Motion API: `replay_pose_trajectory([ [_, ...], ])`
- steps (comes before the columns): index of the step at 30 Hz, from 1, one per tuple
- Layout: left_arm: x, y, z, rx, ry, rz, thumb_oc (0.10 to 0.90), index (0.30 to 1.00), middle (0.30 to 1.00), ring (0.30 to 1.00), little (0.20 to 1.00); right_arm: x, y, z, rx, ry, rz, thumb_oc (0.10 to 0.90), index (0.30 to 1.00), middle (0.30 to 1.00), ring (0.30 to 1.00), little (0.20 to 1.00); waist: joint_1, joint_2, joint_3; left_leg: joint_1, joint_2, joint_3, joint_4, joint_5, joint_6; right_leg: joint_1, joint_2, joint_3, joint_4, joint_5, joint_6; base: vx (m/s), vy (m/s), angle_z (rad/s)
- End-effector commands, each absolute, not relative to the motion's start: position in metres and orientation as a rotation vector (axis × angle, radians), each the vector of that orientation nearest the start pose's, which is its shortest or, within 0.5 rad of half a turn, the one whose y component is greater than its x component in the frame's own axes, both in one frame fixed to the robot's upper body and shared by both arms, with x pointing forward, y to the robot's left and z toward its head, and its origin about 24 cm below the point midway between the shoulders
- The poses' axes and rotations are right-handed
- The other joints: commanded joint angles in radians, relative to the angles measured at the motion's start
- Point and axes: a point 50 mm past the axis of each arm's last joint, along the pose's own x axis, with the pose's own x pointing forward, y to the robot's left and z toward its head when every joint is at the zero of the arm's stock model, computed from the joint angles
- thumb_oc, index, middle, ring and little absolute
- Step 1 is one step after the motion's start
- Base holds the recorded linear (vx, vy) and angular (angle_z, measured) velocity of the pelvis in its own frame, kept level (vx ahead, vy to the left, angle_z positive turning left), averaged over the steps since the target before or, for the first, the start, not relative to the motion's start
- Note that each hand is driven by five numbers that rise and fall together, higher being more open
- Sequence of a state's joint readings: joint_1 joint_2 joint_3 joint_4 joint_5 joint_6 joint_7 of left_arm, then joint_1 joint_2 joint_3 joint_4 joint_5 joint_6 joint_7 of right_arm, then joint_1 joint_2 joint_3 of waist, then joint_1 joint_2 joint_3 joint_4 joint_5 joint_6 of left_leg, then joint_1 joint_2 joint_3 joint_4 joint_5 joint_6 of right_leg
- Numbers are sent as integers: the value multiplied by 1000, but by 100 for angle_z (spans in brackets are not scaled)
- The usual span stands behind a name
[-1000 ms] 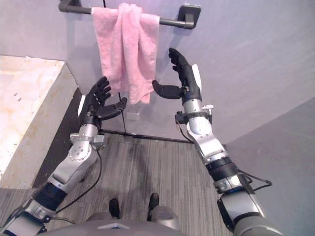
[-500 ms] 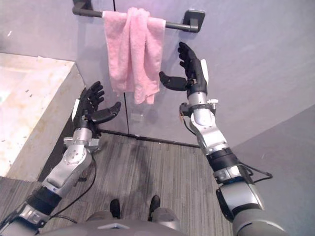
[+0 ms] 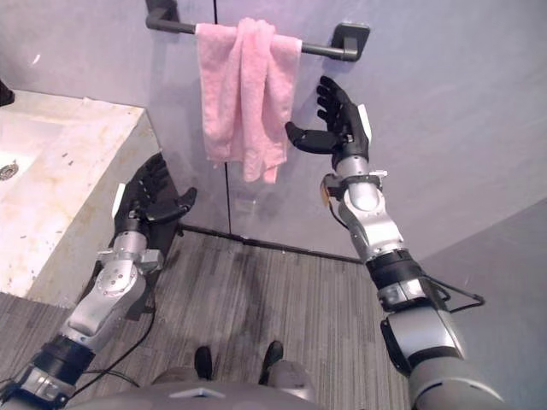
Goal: Organize the bathroom.
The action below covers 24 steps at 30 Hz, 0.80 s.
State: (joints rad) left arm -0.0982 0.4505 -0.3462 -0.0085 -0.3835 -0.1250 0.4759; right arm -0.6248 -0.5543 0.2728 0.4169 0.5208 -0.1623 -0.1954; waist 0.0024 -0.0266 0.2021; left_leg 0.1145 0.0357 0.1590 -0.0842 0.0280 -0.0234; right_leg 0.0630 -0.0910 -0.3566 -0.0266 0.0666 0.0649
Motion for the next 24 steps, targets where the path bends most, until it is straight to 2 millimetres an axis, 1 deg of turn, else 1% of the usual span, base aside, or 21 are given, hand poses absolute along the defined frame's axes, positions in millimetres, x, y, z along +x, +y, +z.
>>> replay_pose_trajectory([
  [1, 263, 163, 111, 46, -399, 71, 800, 900, 900, 900, 900, 363, -188, 243, -57, -604, 53, 800, 900, 900, 900, 900, 20, -29, -104, 35, -18, 42, 37, -106, 11, -77, 27, 84, -9, -15, 67, 62, -144, 9],
  [2, 264, 165, 116, 52, -422, 74, 800, 900, 900, 900, 900, 362, -183, 242, -62, -604, 67, 800, 900, 900, 900, 900, 19, -31, -105, 21, -27, 39, 82, -116, 4, -72, 33, 97, -3, -24, 58, 13, -76, 4],
  [3, 267, 166, 124, 73, -462, 84, 800, 900, 900, 900, 900, 362, -177, 241, -70, -603, 85, 800, 900, 900, 900, 900, 21, -35, -101, -12, -38, 31, 159, -123, -4, -59, 35, 113, 6, -36, 46, 6, -54, 0],
  [4, 268, 166, 126, 78, -473, 88, 800, 900, 900, 900, 900, 361, -176, 241, -71, -603, 87, 800, 900, 900, 900, 900, 21, -36, -99, -23, -39, 29, 179, -126, -5, -56, 35, 115, 9, -38, 44, 18, -51, -7],
  [5, 270, 168, 134, 88, -505, 103, 800, 900, 900, 900, 900, 360, -172, 240, -70, -599, 94, 800, 900, 900, 900, 900, 24, -39, -94, -49, -31, 26, 218, -117, -12, -40, 38, 123, 10, -45, 36, 30, -27, -9],
  [6, 274, 172, 141, 101, -527, 125, 800, 900, 900, 900, 900, 359, -170, 238, -71, -594, 98, 800, 900, 900, 900, 900, 23, -41, -93, -56, -20, 28, 217, -118, -13, -28, 41, 122, 9, -51, 31, 78, -3, -5],
  [7, 282, 177, 153, 136, -569, 161, 800, 900, 900, 900, 900, 360, -163, 233, -76, -580, 106, 800, 900, 900, 900, 900, 17, -39, -100, -43, 16, 43, 174, -96, -20, -10, 44, 107, 1, -58, 28, 85, 25, -1],
  [8, 284, 178, 157, 138, -582, 168, 800, 900, 900, 900, 900, 360, -161, 231, -77, -575, 107, 800, 900, 900, 900, 900, 13, -38, -103, -37, 25, 48, 159, -87, -22, -6, 44, 101, -4, -57, 29, 123, 63, 0],
  [9, 291, 178, 167, 145, -600, 179, 800, 900, 900, 900, 900, 361, -154, 227, -82, -563, 112, 800, 900, 900, 900, 900, 5, -33, -110, -25, 57, 41, 114, -49, -36, 5, 43, 90, -14, -59, 29, 86, 53, -2],
  [10, 292, 177, 168, 151, -603, 182, 800, 900, 900, 900, 900, 361, -153, 226, -84, -561, 113, 800, 900, 900, 900, 900, 4, -32, -111, -23, 61, 38, 105, -42, -38, 7, 43, 89, -16, -60, 29, 113, 83, 1],
  [12, 301, 175, 178, 151, -602, 186, 800, 900, 900, 900, 900, 363, -146, 223, -92, -549, 122, 800, 900, 900, 900, 900, -3, -25, -119, -14, 85, 16, 63, -15, -54, 19, 35, 84, -29, -64, 32, 109, 96, 5],
  [13, 304, 174, 180, 166, -605, 200, 800, 900, 900, 900, 900, 364, -142, 223, -96, -546, 132, 800, 900, 900, 900, 900, -7, -22, -122, -12, 88, 6, 57, -13, -57, 22, 30, 85, -32, -65, 34, 147, 200, 1],
  [14, 311, 174, 185, 186, -598, 210, 800, 900, 900, 900, 900, 365, -137, 221, -104, -541, 150, 800, 900, 900, 900, 900, -19, -10, -128, 0, 92, 16, 41, -13, -61, 22, 19, 82, -24, -72, 41, 120, 191, -3],
  [15, 312, 174, 186, 185, -597, 209, 800, 900, 900, 900, 900, 366, -136, 221, -105, -541, 152, 800, 900, 900, 900, 900, -20, -8, -128, 2, 92, 19, 39, -13, -62, 21, 17, 82, -22, -73, 42, 128, 208, -9],
  [18, 319, 178, 193, 193, -583, 217, 800, 900, 900, 900, 900, 367, -131, 219, -101, -527, 180, 800, 900, 900, 900, 900, -37, 8, -137, 14, 85, 33, 19, -12, -59, 17, -2, 84, -10, -74, 53, 115, 158, -12],
  [20, 322, 181, 199, 216, -592, 222, 800, 900, 900, 900, 900, 367, -130, 218, -99, -526, 189, 800, 900, 900, 900, 900, -45, 12, -143, 17, 78, 40, 11, -11, -55, 15, -9, 91, -6, -73, 59, 132, 136, -12],
  [21, 326, 183, 200, 170, -544, 188, 800, 900, 900, 900, 900, 366, -129, 218, -94, -528, 193, 800, 900, 900, 900, 900, -50, 14, -147, 19, 73, 47, 7, -11, -53, 14, -15, 95, -5, -71, 64, 139, 129, -10],
  [22, 329, 184, 199, 161, -519, 183, 800, 900, 900, 900, 900, 366, -128, 218, -91, -529, 196, 800, 900, 900, 900, 900, -54, 17, -150, 21, 69, 50, 5, -12, -52, 13, -19, 100, -2, -71, 67, 161, 152, -5],
  [23, 335, 185, 203, 196, -526, 171, 800, 900, 900, 900, 900, 367, -125, 219, -83, -531, 204, 800, 900, 900, 900, 900, -61, 23, -153, 23, 64, 58, 2, -15, -49, 8, -26, 102, 5, -71, 74, 125, 121, -5],
  [24, 338, 186, 203, 189, -503, 152, 800, 900, 900, 900, 900, 367, -124, 219, -81, -531, 207, 800, 900, 900, 900, 900, -63, 24, -154, 23, 62, 60, 2, -16, -47, 7, -28, 103, 7, -71, 76, 124, 116, -9],
])
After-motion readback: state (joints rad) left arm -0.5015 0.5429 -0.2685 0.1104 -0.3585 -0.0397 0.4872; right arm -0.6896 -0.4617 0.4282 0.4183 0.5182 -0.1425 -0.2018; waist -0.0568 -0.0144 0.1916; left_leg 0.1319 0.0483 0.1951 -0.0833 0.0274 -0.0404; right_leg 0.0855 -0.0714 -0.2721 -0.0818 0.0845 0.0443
